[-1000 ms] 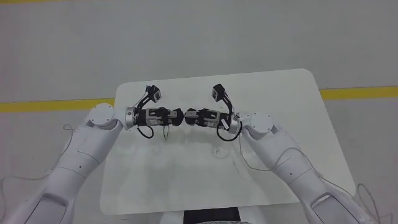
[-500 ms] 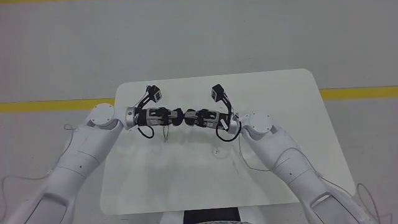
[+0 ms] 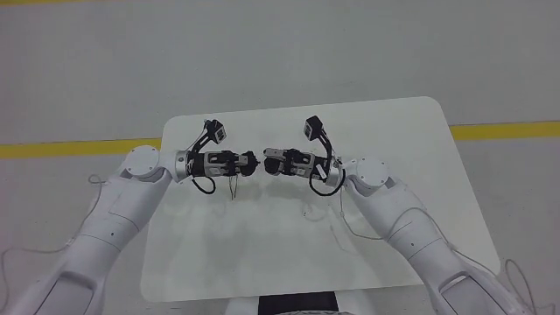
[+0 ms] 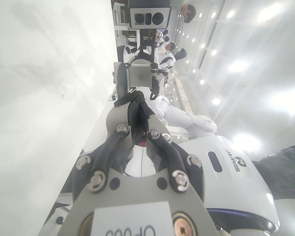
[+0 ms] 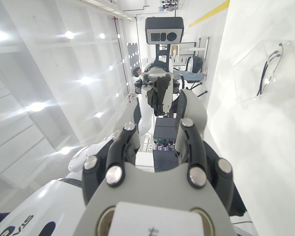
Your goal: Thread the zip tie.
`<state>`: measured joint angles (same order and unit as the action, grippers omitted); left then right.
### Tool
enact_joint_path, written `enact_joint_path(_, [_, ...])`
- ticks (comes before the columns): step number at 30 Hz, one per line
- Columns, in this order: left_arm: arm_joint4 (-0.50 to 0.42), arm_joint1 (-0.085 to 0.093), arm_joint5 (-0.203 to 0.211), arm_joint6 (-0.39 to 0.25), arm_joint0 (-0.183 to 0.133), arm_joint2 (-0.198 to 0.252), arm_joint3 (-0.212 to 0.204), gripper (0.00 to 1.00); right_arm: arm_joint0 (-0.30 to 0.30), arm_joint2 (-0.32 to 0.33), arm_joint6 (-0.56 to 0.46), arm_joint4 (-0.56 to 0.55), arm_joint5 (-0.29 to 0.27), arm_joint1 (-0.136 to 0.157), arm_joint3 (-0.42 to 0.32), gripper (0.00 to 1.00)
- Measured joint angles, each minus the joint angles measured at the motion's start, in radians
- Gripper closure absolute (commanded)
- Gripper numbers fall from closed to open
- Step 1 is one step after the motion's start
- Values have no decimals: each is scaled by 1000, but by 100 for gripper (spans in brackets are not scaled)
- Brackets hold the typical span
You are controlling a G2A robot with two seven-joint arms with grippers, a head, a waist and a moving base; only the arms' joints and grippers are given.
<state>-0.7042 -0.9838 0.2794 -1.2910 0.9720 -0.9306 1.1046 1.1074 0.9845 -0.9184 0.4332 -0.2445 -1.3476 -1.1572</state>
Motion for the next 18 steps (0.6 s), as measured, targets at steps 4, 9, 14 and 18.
enact_joint_path(4, [-19, 0, -1, -8, 6, -5, 0, 100, 24, 30, -8, 2, -18, 11, -3, 0])
enact_joint_path(9, [64, -2, -34, 16, -14, 22, 102, 100, 32, 36, -13, 8, -24, 13, -4, 0])
enact_joint_path(14, [75, -1, -34, 16, -14, 22, 88, 100, 32, 36, -13, 7, -23, 13, -4, 0])
enact_joint_path(18, [77, 0, -36, 37, -5, 17, 84, 100, 32, 36, -13, 7, -23, 13, -4, 0])
